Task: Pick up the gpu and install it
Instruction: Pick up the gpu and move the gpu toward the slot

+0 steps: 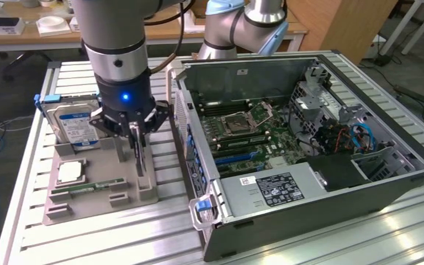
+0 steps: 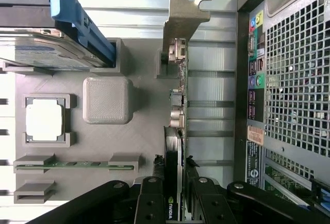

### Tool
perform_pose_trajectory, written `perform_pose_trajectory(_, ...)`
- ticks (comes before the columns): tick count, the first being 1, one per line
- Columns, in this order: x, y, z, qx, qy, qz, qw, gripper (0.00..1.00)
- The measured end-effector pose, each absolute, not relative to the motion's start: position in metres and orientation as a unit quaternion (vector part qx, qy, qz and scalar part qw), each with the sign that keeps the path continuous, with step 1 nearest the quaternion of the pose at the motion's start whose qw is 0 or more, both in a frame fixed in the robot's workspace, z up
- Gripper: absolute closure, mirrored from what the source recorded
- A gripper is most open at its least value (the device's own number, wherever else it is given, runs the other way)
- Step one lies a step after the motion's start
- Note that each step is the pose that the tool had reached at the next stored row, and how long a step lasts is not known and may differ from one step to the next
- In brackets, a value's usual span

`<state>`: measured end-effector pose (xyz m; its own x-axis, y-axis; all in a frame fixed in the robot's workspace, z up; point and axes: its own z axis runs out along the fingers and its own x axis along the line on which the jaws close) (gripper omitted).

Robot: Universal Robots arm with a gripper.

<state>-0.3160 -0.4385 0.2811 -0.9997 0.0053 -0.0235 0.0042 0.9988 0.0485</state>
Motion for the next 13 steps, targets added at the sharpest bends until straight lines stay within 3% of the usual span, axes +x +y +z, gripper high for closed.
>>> perform_pose_trajectory(13,-0.316,-0.439,0.294,0.002,1.000,0.025,0.012,0.74)
